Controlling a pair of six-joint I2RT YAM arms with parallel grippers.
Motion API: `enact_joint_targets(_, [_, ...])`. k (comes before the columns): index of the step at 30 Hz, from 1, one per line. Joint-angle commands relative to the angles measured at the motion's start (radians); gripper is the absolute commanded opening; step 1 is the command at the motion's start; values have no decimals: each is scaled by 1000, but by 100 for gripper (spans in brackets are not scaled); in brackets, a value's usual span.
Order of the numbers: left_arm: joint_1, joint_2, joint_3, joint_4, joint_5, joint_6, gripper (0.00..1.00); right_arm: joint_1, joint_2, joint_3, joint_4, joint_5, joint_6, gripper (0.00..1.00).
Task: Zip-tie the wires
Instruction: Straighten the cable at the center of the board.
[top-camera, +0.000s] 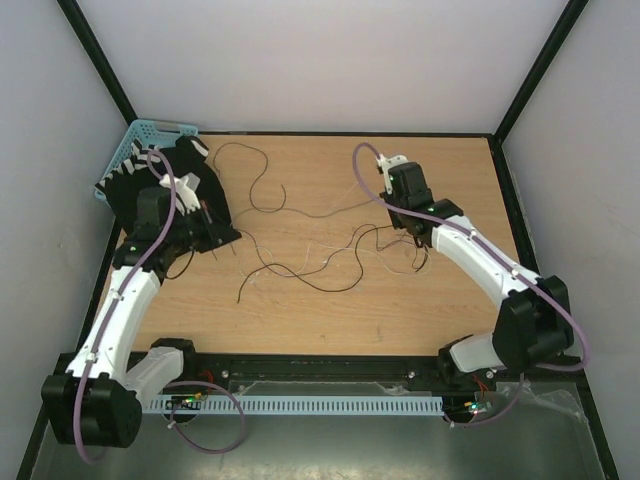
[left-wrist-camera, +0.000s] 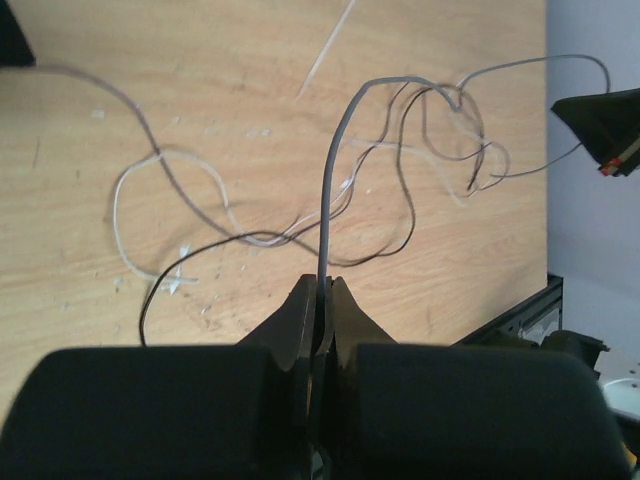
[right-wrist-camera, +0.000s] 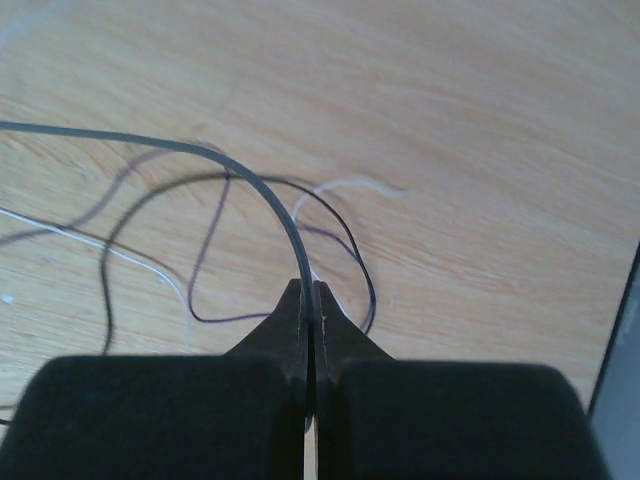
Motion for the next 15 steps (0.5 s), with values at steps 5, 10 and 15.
enact_joint_targets(5, [4, 13, -105, 5, -79, -2, 0, 44, 99, 32, -138, 142, -69, 0])
enact_joint_targets(10, [4, 23, -164, 2, -147, -15, 0, 47, 161, 50, -155, 183, -54, 0])
enact_joint_targets(15, [4, 23, -217, 6, -198, -20, 0, 47, 222, 60, -153, 166, -46, 0])
